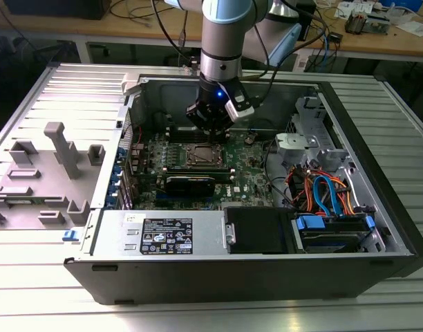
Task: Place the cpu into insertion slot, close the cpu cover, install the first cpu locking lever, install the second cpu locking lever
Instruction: 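Install the first cpu locking lever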
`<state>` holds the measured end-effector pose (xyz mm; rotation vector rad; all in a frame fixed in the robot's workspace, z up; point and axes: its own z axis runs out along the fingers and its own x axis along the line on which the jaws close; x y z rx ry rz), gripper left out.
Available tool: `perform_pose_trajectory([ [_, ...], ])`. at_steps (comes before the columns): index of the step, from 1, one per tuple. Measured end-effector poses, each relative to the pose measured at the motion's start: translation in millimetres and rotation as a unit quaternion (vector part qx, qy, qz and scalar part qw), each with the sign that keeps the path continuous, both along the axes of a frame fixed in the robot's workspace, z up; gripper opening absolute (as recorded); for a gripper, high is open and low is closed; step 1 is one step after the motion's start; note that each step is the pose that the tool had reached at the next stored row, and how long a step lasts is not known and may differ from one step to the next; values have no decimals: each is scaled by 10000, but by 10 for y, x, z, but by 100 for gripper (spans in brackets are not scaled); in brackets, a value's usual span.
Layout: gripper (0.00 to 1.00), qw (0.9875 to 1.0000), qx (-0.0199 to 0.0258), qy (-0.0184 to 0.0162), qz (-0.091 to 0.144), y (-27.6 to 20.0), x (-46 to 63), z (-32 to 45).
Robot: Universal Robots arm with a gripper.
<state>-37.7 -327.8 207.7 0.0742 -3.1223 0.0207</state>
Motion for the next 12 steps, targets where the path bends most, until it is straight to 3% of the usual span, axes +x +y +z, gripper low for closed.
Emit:
perform_pose_trajectory([
  [12,11,10000,-2,1,-34,-23,1,-10],
])
